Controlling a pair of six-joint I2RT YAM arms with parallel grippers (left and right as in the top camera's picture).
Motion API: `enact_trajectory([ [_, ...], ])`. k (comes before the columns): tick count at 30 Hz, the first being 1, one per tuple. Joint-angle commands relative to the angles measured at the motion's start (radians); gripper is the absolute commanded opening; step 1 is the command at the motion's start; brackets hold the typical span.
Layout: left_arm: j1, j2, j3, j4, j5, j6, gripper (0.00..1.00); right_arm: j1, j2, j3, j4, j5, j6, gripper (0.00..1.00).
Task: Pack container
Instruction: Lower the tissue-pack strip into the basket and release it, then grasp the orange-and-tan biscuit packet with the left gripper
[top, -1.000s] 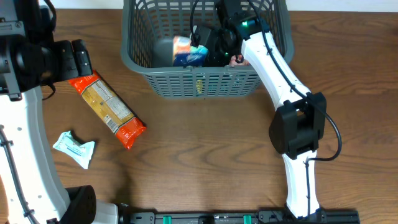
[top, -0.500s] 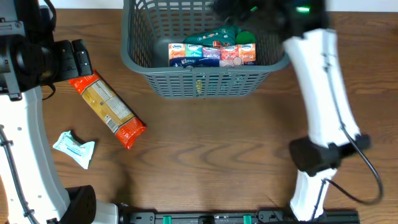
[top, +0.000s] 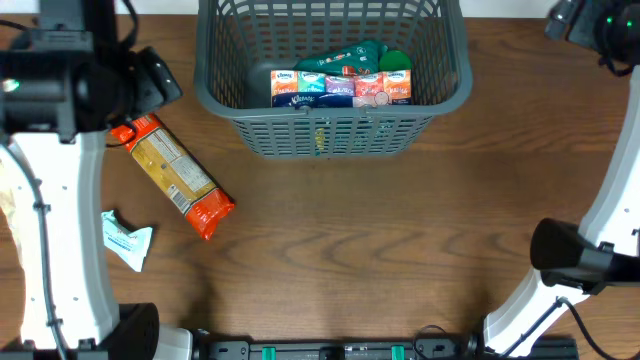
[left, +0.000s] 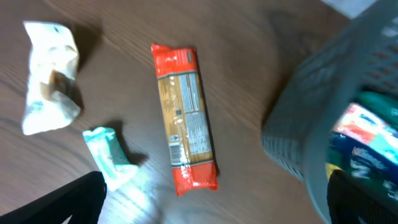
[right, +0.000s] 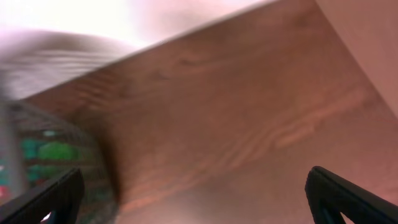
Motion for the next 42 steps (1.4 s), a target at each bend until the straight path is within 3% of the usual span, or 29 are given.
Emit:
enact_trajectory([
  [1,0.006,0.007,-0.154,0.056,0.006,-0.058,0.98,-0.042,0.019,-0.050,-0.007,-0.005,0.036,0.99],
  [8,0.066,0.007,-0.480,0.311,0.129,-0.090,0.98,-0.074,0.022,-0.245,0.051,-0.004,-0.006,0.99],
  [15,0.126,0.007,-0.713,0.482,0.160,-0.085,0.98,-0.072,0.022,-0.415,0.145,-0.005,-0.017,0.99],
  [25,0.137,0.008,-1.011,0.733,0.214,-0.074,0.98,-0.071,0.022,-0.456,0.179,-0.005,-0.024,0.99],
  [33,0.138,0.031,-1.065,0.844,0.213,-0.062,0.99,-0.061,0.022,-0.456,0.176,-0.025,-0.055,0.99],
  [42,0.138,0.170,-1.064,0.922,0.213,-0.063,0.99,-0.039,0.022,-0.456,0.172,-0.027,-0.069,0.99],
])
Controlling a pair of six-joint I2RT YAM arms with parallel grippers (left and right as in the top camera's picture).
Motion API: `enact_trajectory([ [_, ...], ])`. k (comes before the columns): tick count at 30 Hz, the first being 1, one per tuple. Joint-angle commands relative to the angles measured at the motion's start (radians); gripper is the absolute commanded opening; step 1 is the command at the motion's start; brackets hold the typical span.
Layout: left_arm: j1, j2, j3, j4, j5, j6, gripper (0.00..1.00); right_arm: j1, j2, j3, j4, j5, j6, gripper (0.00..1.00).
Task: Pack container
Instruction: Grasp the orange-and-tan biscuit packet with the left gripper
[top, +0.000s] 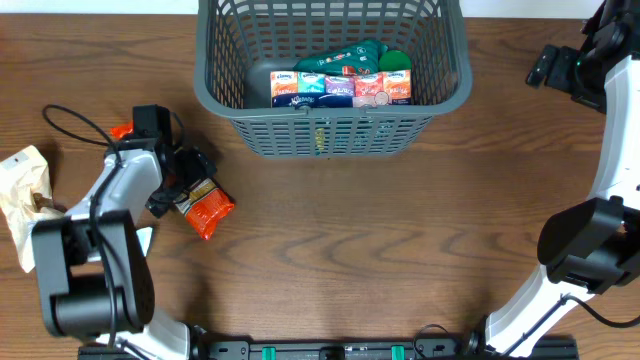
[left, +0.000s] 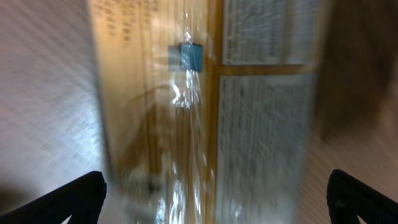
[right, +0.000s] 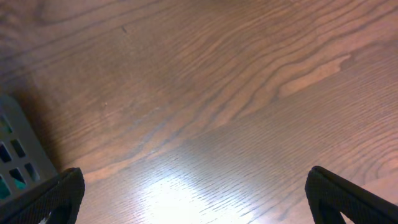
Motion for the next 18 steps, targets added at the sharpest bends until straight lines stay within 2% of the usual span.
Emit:
enact_trajectory([
  [1,0.005,0.044,-0.002,0.020,-0.004,0.013,0.99,0.011,0.010,0.001,-0.001,-0.006,-0.019,0.99],
  [10,0.005,0.054,-0.002,0.059,-0.004,0.013,0.98,0.010,0.010,0.001,0.003,-0.005,-0.019,0.99],
  [11,0.005,0.054,-0.002,0.058,-0.003,0.013,0.93,0.010,0.010,0.001,0.003,-0.005,-0.019,0.99],
  [15,0.005,0.052,-0.002,0.058,0.005,0.013,0.61,0.010,0.010,0.001,0.003,-0.005,-0.019,0.99],
  [18,0.005,0.040,-0.001,0.058,0.023,0.013,0.51,0.010,0.010,0.001,-0.001,-0.005,-0.019,0.99],
])
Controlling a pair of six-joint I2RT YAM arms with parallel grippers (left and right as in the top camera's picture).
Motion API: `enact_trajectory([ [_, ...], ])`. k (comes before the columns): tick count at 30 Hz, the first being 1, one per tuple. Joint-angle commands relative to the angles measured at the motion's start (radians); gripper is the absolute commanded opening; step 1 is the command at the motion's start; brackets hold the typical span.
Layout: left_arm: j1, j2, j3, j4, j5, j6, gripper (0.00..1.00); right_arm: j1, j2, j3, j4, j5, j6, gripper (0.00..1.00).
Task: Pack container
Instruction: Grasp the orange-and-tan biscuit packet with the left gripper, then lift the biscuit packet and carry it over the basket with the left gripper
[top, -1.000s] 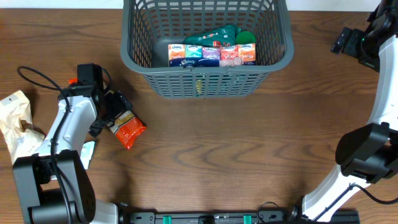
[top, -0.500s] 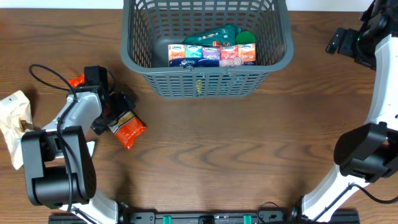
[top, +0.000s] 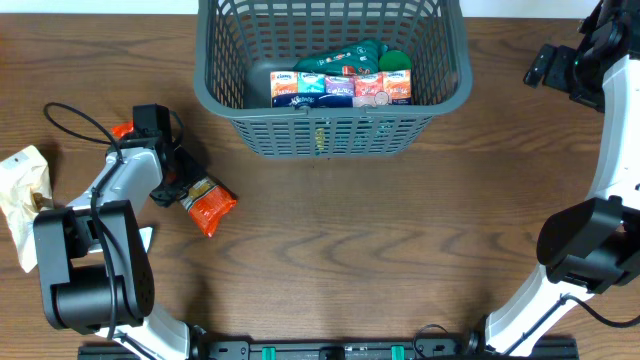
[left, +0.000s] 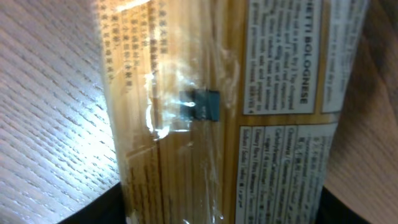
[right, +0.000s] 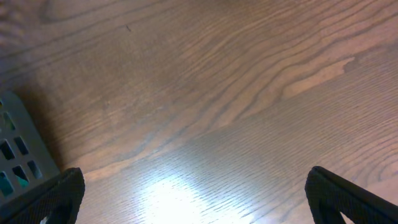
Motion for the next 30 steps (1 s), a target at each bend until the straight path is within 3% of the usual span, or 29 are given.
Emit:
enact_trajectory([
  [1,-0.001,0.006,-0.004,0.003,0.033,0.010,0.42,0.005,0.010,0.001,-0.005,-0.003,-0.016,0.99],
  [5,-0.001,-0.034,-0.003,0.002,0.032,0.010,0.29,0.005,0.010,0.001,-0.006,-0.003,-0.023,0.99],
  [9,-0.001,-0.122,0.008,-0.001,0.032,0.016,0.06,0.005,0.010,0.001,-0.015,-0.003,-0.025,0.99],
  [13,-0.001,-0.244,0.056,-0.048,0.032,0.076,0.06,0.005,0.010,0.001,-0.021,-0.003,-0.034,0.99],
  [17,-0.001,-0.343,0.189,-0.210,0.032,0.156,0.05,0.005,0.010,0.001,-0.022,-0.003,-0.035,0.99],
  [24,-0.001,-0.376,0.622,-0.504,0.033,0.233,0.05,0.005,0.010,0.001,-0.022,-0.003,-0.060,0.99],
  [30,-0.034,-0.323,0.978,-0.551,0.090,0.325,0.05,0.005,0.010,0.001,-0.024,-0.003,-0.060,0.99],
])
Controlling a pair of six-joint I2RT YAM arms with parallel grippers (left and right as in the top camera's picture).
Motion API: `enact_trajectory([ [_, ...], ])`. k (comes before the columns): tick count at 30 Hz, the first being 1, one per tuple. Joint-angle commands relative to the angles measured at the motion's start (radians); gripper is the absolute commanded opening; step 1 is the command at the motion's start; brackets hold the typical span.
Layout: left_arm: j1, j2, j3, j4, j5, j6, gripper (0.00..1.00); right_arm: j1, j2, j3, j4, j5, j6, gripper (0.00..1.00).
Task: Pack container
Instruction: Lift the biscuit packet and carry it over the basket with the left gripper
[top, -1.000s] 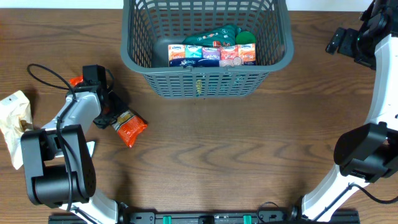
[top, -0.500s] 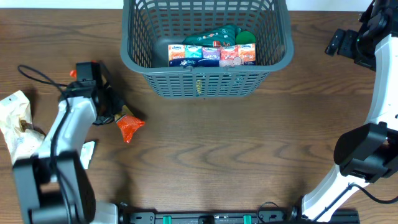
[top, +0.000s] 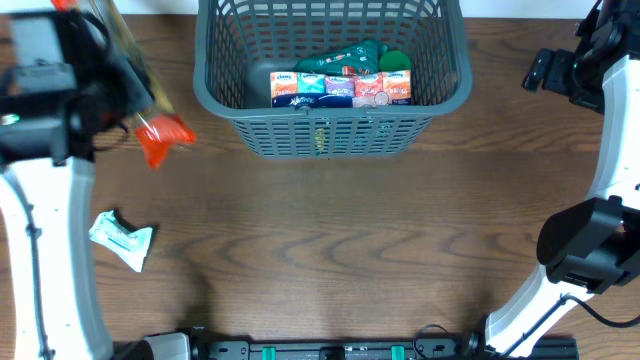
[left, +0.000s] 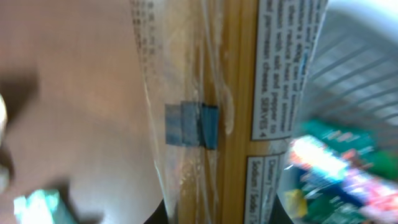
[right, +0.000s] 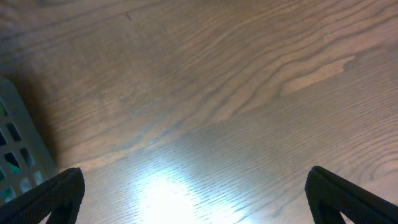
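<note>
A long spaghetti pack with red ends (top: 150, 125) hangs in the air left of the grey basket (top: 330, 135). My left gripper (left: 227, 214) is shut on it, and the pack (left: 230, 106) fills the middle of the left wrist view, with the basket (left: 354, 68) to its right. Tissue packs (top: 340, 88) and green packets lie in the basket. A teal packet (top: 122, 240) lies on the table at the left. My right gripper (right: 199, 199) is open over bare table right of the basket, holding nothing.
The wooden table (top: 350, 250) stretches in front of the basket. The left arm's white links (top: 50, 220) run down the left side. The basket's corner (right: 9, 149) shows at the left edge of the right wrist view.
My left gripper has risen from the table with the spaghetti pack in it, now high beside the basket's left wall. The right arm has hardly moved.
The spaghetti pack lay on the table left of the basket with my left gripper high above it. Then the gripper was down over the pack, then shut on it on the table. Now the pack hangs lifted near the basket.
</note>
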Motion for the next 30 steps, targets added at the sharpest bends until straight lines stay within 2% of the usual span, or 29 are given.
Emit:
enact_trajectory([
  [1,-0.043,0.020,0.203,0.018,0.059,0.122,0.05,0.005,0.010,0.001,0.000,0.000,-0.014,0.99],
  [4,-0.125,0.082,0.324,0.030,0.067,0.259,0.05,0.005,0.010,0.001,-0.001,0.000,-0.014,0.99],
  [6,-0.196,0.130,0.378,0.047,0.068,0.392,0.06,0.005,0.010,0.001,-0.001,0.000,-0.014,0.98],
  [7,-0.245,0.158,0.393,0.059,0.067,0.500,0.05,0.005,0.010,0.001,-0.002,-0.001,-0.014,0.99],
  [15,-0.445,0.318,0.395,0.163,0.067,1.115,0.06,0.005,0.010,0.001,-0.005,-0.001,-0.014,0.99],
  [19,-0.464,0.400,0.395,0.194,0.067,1.330,0.06,0.006,0.010,0.001,-0.014,-0.008,-0.014,0.99],
  [22,-0.457,0.465,0.394,0.231,0.063,1.401,0.06,0.006,0.010,0.001,-0.018,-0.012,-0.014,0.99],
  [30,-0.432,0.638,0.394,0.283,0.063,1.401,0.06,0.006,0.010,0.001,-0.021,-0.013,-0.014,0.99],
])
